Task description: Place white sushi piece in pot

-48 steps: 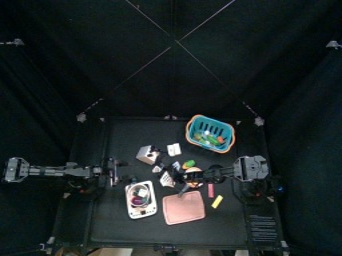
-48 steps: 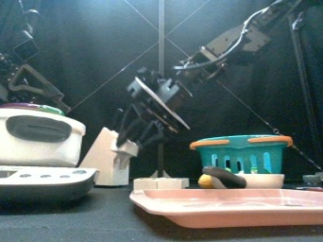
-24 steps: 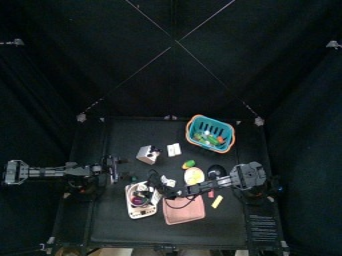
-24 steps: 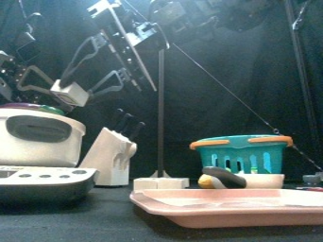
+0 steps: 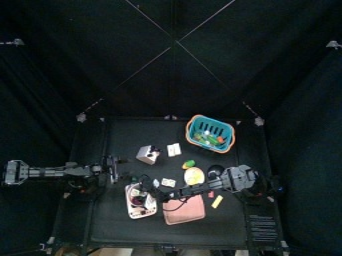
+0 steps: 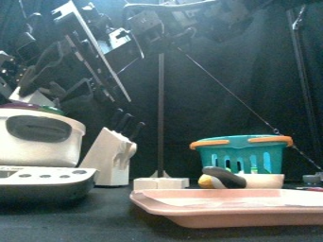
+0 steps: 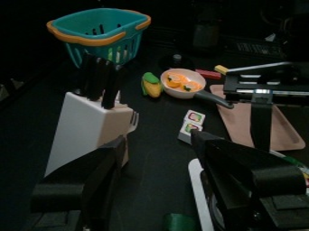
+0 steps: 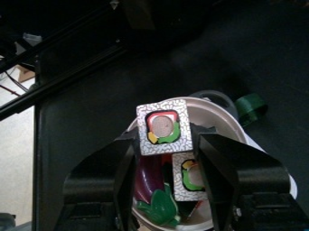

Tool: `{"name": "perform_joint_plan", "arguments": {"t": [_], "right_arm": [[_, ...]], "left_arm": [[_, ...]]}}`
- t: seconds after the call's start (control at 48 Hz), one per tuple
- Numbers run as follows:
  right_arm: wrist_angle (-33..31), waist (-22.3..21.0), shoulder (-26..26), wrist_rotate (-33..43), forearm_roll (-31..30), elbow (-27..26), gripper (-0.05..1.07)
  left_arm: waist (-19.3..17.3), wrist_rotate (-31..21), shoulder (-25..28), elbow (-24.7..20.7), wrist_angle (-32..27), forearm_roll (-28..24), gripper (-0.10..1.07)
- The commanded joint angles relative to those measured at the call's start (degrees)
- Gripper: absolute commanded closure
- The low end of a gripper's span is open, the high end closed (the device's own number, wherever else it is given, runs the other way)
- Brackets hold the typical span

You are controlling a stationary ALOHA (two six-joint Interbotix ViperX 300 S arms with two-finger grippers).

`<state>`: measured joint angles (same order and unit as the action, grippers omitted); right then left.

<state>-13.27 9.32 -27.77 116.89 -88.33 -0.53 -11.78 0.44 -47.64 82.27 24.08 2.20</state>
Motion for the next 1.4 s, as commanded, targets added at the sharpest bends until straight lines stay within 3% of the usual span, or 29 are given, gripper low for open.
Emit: {"name": "perform_joint_plan", "arguments": {"t": [0.0,0.458,1.375], "right_arm": [[-0.1,-0.3,1.2,-0.1,-0.2,-1.7,0.41],[-0.3,-0.4,1.1,-0.1,-1.1,-2.4,0.19],[-0.3,-0.4,3.6,-0.1,-1.1,-0.6,0.18]], "left_arm": [[-0.1,0.1,0.2,-1.1,0.5,0.1,0.04],[0.1,0.1,0.1,-1.0,0.5,0.0,0.04],[0.1,0.2,0.1,-0.9,0.3,-0.1,0.04]]}}
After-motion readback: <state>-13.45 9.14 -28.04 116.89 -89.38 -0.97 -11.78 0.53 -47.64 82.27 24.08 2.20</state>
